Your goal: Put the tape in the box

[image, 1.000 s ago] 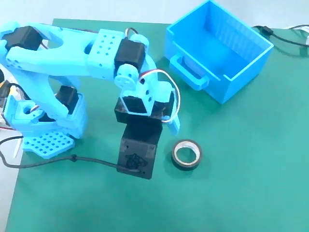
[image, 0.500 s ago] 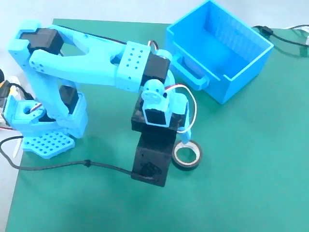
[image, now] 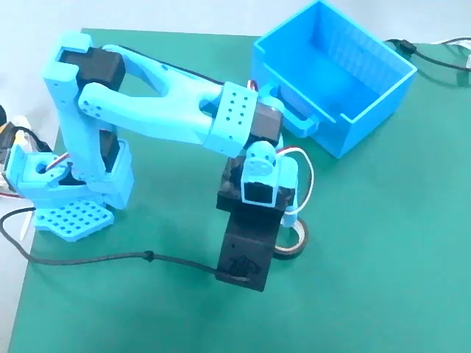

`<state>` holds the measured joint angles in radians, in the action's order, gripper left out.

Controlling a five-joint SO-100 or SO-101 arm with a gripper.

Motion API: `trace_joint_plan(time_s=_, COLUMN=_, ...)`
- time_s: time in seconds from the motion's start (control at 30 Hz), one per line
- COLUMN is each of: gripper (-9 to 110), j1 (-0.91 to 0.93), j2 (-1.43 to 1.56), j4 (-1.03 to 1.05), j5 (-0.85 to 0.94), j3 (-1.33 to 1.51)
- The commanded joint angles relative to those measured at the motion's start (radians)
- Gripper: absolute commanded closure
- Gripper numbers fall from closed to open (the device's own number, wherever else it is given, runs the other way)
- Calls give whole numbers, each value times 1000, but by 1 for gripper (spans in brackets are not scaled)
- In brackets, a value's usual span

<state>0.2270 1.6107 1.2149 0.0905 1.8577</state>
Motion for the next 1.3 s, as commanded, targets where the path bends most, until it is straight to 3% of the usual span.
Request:
trace_joint_plan(time_s=0.0, gripper=79, j1=-5, j2=-29, j4=-20, j5=14, j3=-67)
trace_joint_plan(time_s=0.7, gripper=80, j1=-25, j2=-124, j4=-78, j5=12, j3=-34)
trace_joint_plan(time_s=0.8, gripper=83, j1=-25, j2=-124, j4=-78, j5=12, j3=-34)
trace_joint_plan(time_s=1.0, gripper=101, j1=-25, j2=-124, j4=-78, j5=17, j3=-34)
trace_joint_plan(time_s=1.27, gripper=102, j1=-25, j2=-124, j4=-78, j5=21, j3=-34)
